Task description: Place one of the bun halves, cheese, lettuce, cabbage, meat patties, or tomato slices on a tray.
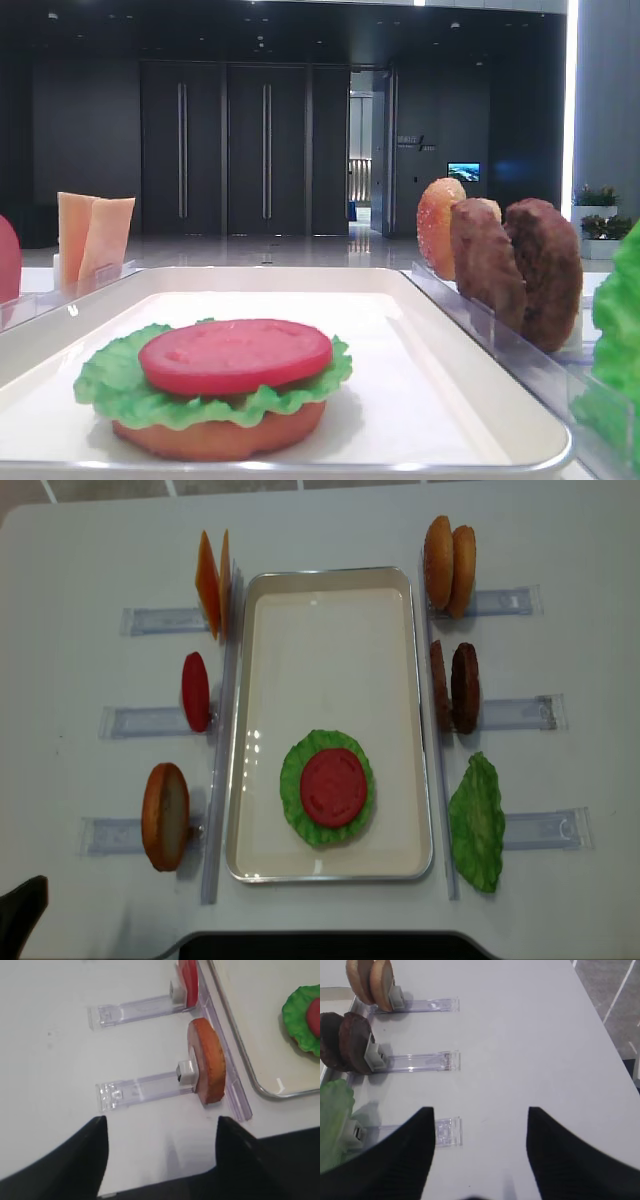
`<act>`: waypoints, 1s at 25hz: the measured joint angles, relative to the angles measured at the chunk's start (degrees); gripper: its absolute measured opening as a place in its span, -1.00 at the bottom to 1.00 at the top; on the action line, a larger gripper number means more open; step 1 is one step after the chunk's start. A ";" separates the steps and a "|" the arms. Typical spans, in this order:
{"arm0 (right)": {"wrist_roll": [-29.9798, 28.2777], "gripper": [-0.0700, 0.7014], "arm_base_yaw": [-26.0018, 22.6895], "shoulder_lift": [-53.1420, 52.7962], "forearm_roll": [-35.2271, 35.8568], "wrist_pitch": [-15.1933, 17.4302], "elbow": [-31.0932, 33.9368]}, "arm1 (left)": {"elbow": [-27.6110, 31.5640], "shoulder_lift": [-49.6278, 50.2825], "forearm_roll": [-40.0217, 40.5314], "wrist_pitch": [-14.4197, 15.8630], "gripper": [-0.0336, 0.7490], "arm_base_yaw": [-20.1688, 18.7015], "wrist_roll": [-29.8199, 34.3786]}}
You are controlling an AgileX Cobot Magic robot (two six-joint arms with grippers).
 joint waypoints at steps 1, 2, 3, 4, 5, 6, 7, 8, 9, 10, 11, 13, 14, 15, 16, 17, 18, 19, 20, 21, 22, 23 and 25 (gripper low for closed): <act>0.00 0.20 0.00 0.00 0.00 0.00 0.00 | 0.66 -1.58 0.00 -0.66 0.40 0.00 0.53; 0.00 0.20 0.00 0.00 0.00 0.00 0.00 | 1.35 -2.83 -0.54 -1.29 0.40 0.00 0.87; 0.00 0.20 0.00 0.00 0.00 0.00 0.00 | 1.81 -4.28 -0.69 -2.00 0.40 0.00 1.02; 0.00 0.20 0.00 0.00 0.00 0.00 0.00 | 2.19 -5.64 -0.79 -2.79 0.40 0.00 1.15; 0.00 0.20 0.00 0.00 0.00 0.00 0.00 | 2.49 -6.71 -0.86 -3.49 0.40 0.00 1.21; 0.00 0.20 0.00 0.00 0.00 0.00 0.00 | 2.93 -7.95 -0.86 -4.19 0.40 0.00 1.26; 0.00 0.20 0.00 0.00 0.00 0.00 0.00 | 3.23 -9.09 -0.90 -4.42 0.40 0.00 1.26; 0.00 0.20 0.00 0.00 0.00 0.00 0.00 | 3.38 -10.06 -0.90 -4.46 0.40 0.00 1.27; 0.00 0.20 0.00 0.00 0.00 0.00 0.00 | 3.37 -10.62 -0.90 -4.52 0.40 0.00 1.32; 0.00 0.20 0.00 0.00 0.00 0.00 0.00 | 3.37 -10.91 -0.90 -4.63 0.40 0.00 1.32; 0.00 0.20 0.00 0.00 0.00 0.00 0.00 | 3.37 -10.91 -0.90 -4.75 0.40 0.00 1.32; 0.00 0.20 0.00 0.00 0.00 0.00 0.00 | 3.39 -10.91 -0.90 -4.93 0.40 0.00 1.32; 0.00 0.20 0.00 0.00 0.00 0.00 0.00 | 3.39 -10.91 -0.90 -4.93 0.40 0.00 1.32; 0.00 0.20 0.00 0.00 0.00 0.00 0.00 | 3.39 -10.91 -0.90 -5.01 0.40 0.00 1.32; 0.00 0.20 0.00 0.00 0.00 0.00 0.00 | 3.39 -10.91 -0.90 -5.07 0.40 0.00 1.32; 0.00 0.20 0.00 0.00 0.00 0.00 0.00 | 3.39 -10.91 -0.90 -5.07 0.40 0.00 1.32; 0.00 0.20 0.00 0.00 0.00 0.00 0.00 | 3.39 -10.91 -0.90 -5.07 0.40 0.00 1.32; 0.00 0.20 0.00 0.00 0.00 0.00 0.00 | 3.39 -10.91 -0.90 -5.07 0.40 0.00 1.32; 0.00 0.20 0.00 0.00 0.00 0.00 0.00 | 3.39 -10.91 -0.90 -5.07 0.40 0.00 1.32; 0.00 0.20 0.00 0.00 0.00 0.00 0.00 | 3.39 -10.91 -0.90 -5.07 0.40 0.00 1.32; 0.00 0.20 0.00 0.00 0.00 0.00 0.00 | 3.39 -10.91 -0.90 -5.07 0.40 0.00 1.32; 0.00 0.20 0.00 0.00 0.00 0.00 0.00 | 3.39 -10.91 -0.90 -5.07 0.40 0.00 1.32; 0.00 0.20 0.00 0.00 0.00 0.00 0.00 | 3.39 -10.91 -0.90 -5.13 0.40 0.00 1.32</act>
